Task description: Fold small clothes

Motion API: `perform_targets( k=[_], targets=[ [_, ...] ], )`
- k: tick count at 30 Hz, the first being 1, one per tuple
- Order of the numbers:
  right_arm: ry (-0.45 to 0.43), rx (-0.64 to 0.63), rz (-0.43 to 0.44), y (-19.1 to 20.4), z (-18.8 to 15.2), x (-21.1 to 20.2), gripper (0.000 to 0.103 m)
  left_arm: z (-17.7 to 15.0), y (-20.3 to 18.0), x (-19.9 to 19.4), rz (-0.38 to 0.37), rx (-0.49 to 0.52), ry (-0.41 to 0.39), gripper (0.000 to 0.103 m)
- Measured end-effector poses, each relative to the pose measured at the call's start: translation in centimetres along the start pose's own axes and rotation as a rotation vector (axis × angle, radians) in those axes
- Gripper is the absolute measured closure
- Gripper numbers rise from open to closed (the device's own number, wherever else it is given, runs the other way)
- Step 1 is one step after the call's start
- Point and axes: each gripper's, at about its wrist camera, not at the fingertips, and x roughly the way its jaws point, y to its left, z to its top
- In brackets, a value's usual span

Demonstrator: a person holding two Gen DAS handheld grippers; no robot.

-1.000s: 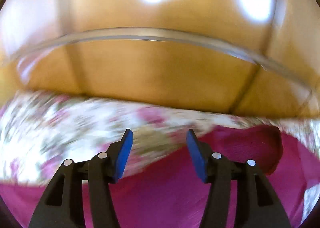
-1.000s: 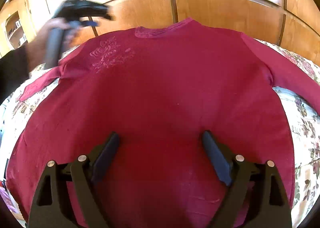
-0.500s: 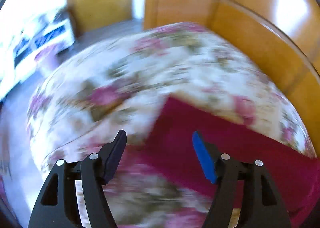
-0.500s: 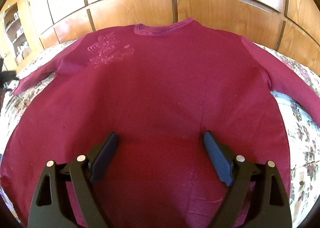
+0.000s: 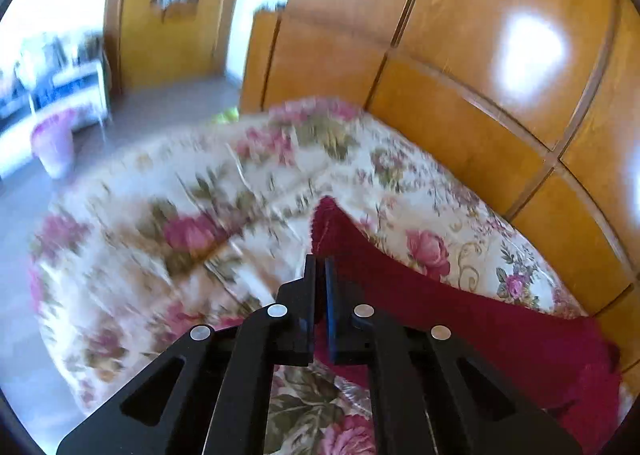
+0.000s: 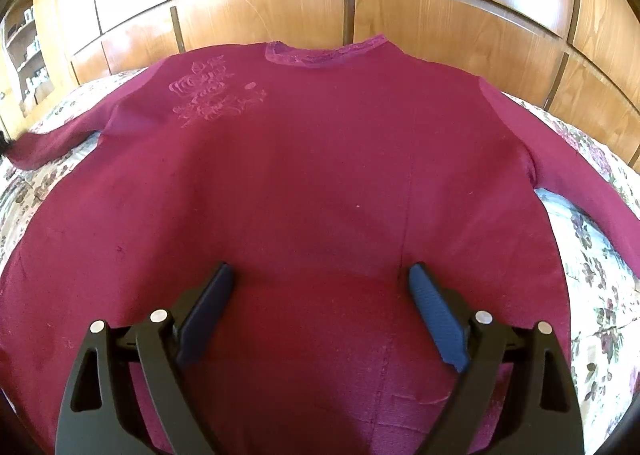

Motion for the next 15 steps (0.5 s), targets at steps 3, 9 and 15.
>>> perform_targets(
  k=[3,9,15],
  targets=[
    [0.0,0.006,0.008,-0.2,0.0,0.0,0.013,-0.8,-0.3,1.0,0.153,0.083,0.013,0.1],
    [-0.004,0.013,0.018,-0.5,-0.1,0.0,0.013,-2.9,-1.2,3.9,0.3,0.117,0.156,0.096],
    [-0.005,0.017,0.024,-0.7,-0.1,-0.1,0.013,-3.9,-6.4,-2.7,0.148,0.083,0.016,0.051]
  ],
)
